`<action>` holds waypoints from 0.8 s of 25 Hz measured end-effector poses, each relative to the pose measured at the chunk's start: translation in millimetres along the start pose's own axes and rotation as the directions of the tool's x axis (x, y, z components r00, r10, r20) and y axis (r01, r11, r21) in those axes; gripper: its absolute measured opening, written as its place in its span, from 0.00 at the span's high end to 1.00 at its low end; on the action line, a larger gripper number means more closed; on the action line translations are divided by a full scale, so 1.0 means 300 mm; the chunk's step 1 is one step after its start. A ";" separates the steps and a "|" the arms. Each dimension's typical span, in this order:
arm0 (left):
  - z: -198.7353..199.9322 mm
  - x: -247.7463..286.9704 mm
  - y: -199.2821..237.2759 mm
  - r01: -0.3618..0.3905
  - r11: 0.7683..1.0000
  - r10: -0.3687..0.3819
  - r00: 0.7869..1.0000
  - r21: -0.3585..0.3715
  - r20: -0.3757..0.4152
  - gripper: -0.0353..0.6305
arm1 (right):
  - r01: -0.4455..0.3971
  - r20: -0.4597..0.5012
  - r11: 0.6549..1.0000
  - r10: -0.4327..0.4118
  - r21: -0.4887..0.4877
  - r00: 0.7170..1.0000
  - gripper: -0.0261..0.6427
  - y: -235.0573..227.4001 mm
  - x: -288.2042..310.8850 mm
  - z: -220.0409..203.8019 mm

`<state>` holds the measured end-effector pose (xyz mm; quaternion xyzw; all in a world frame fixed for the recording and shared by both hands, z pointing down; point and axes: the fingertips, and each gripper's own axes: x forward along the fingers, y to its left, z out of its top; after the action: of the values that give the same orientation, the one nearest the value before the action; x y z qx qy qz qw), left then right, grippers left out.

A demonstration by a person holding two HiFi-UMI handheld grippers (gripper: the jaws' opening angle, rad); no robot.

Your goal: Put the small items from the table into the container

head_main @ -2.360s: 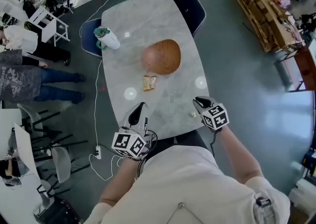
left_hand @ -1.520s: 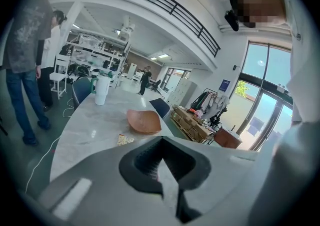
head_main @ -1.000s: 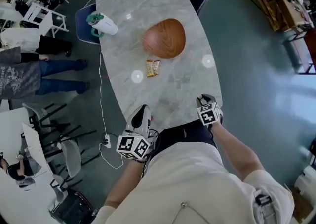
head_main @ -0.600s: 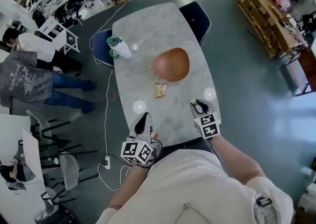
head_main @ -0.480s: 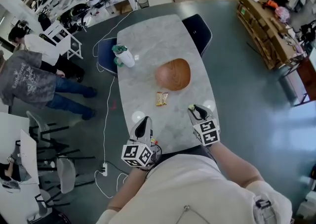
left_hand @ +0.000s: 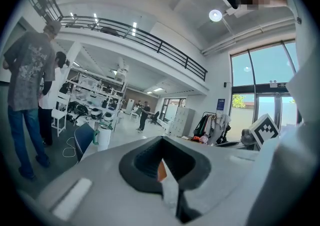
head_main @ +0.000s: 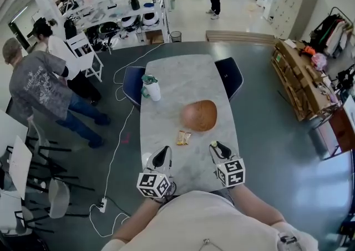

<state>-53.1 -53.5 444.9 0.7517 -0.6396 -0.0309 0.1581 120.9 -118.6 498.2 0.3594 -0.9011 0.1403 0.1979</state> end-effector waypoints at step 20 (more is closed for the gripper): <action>-0.007 -0.054 0.010 -0.019 1.000 0.019 1.000 -0.022 0.016 0.94 | -0.022 -0.009 1.000 0.021 -0.008 1.000 0.76 0.028 -0.015 0.008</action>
<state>-58.4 -37.8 445.1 0.7436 -0.6475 -0.0422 0.1613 117.4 -110.9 492.9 0.3482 -0.9046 0.1402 0.2019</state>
